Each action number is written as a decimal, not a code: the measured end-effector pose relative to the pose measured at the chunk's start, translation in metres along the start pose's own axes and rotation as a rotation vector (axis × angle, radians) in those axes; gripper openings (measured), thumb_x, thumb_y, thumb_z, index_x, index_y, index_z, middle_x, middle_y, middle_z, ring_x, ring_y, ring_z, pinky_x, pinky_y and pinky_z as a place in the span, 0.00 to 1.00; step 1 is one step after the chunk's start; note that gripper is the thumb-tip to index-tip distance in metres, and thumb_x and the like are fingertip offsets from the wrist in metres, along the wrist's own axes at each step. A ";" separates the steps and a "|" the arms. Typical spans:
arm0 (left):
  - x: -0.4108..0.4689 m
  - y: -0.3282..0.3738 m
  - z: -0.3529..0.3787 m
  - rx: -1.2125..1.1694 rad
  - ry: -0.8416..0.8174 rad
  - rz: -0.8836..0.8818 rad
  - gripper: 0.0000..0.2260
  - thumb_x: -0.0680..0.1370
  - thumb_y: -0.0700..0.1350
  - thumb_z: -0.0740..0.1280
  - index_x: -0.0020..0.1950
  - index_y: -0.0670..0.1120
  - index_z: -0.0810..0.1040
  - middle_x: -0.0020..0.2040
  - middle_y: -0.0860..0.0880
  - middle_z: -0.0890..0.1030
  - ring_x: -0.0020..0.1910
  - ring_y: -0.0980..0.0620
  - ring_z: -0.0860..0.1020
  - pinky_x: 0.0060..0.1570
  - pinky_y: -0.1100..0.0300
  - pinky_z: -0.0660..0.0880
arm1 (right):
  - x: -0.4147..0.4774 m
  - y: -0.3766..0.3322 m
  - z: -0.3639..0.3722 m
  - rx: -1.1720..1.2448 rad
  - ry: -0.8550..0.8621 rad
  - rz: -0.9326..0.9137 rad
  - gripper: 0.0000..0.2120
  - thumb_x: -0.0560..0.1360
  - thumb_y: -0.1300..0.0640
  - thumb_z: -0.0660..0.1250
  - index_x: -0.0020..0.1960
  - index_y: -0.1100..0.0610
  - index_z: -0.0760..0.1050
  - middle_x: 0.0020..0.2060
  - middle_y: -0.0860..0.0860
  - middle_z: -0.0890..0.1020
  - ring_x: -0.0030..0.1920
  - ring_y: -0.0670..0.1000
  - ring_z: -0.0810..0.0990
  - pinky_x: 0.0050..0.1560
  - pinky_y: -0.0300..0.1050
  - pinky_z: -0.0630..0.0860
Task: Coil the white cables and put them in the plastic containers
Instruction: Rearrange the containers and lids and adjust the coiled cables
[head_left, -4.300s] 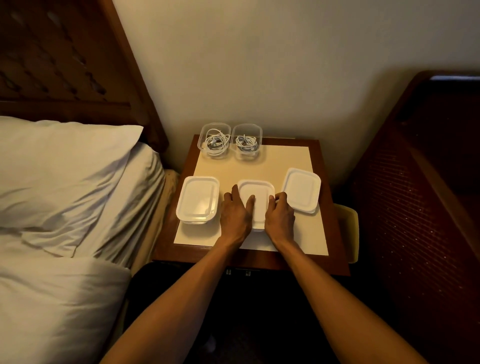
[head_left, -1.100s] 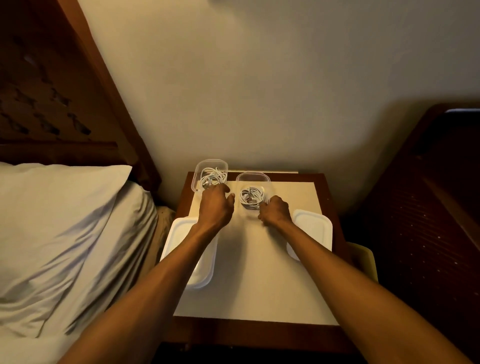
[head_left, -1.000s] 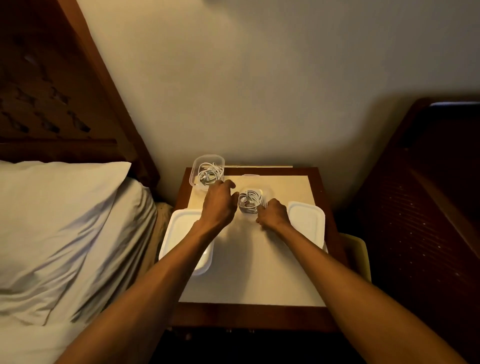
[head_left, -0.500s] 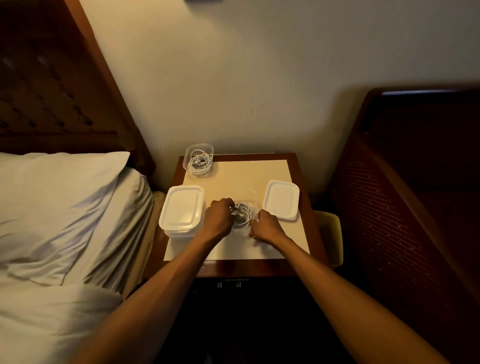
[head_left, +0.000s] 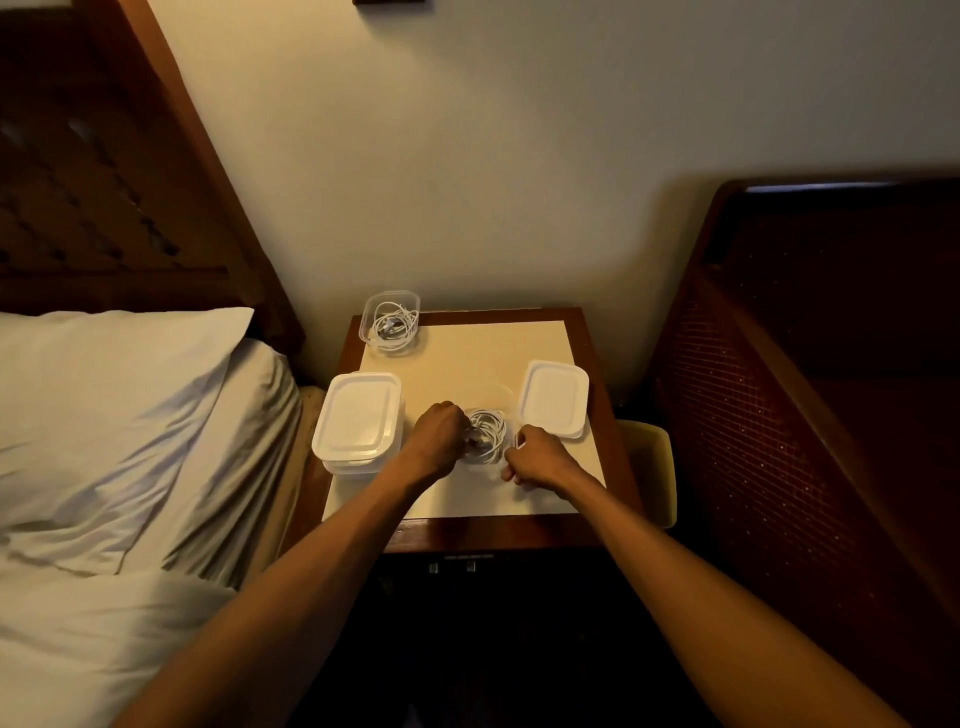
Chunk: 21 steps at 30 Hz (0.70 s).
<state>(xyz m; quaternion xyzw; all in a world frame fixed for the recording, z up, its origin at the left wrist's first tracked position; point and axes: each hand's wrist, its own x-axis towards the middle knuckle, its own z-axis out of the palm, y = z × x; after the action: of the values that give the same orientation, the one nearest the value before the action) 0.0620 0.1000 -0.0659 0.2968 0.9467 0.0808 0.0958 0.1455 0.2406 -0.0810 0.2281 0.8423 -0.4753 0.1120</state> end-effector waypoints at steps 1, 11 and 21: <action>0.000 0.000 0.000 -0.001 -0.014 0.003 0.10 0.76 0.43 0.70 0.55 0.40 0.83 0.54 0.38 0.81 0.54 0.39 0.77 0.42 0.55 0.65 | 0.000 0.001 0.000 -0.014 -0.009 0.006 0.08 0.79 0.60 0.59 0.41 0.57 0.66 0.42 0.59 0.84 0.35 0.56 0.79 0.38 0.47 0.78; 0.024 0.009 -0.019 -0.104 0.063 -0.048 0.13 0.74 0.39 0.74 0.58 0.42 0.82 0.55 0.42 0.82 0.53 0.43 0.79 0.50 0.53 0.75 | 0.027 0.016 -0.040 -0.174 0.248 0.048 0.17 0.80 0.49 0.61 0.55 0.63 0.77 0.50 0.58 0.84 0.46 0.55 0.81 0.46 0.48 0.77; 0.093 0.064 -0.007 -0.212 0.220 -0.033 0.13 0.78 0.46 0.69 0.62 0.44 0.80 0.57 0.45 0.83 0.56 0.45 0.77 0.51 0.54 0.74 | 0.079 0.046 -0.071 -0.116 0.506 0.204 0.24 0.78 0.53 0.67 0.70 0.61 0.66 0.67 0.59 0.71 0.64 0.60 0.74 0.58 0.53 0.76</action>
<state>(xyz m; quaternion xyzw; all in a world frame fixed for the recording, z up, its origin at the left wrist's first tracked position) 0.0204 0.2049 -0.0584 0.2586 0.9424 0.2109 0.0236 0.1008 0.3439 -0.1104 0.4166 0.8419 -0.3405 -0.0419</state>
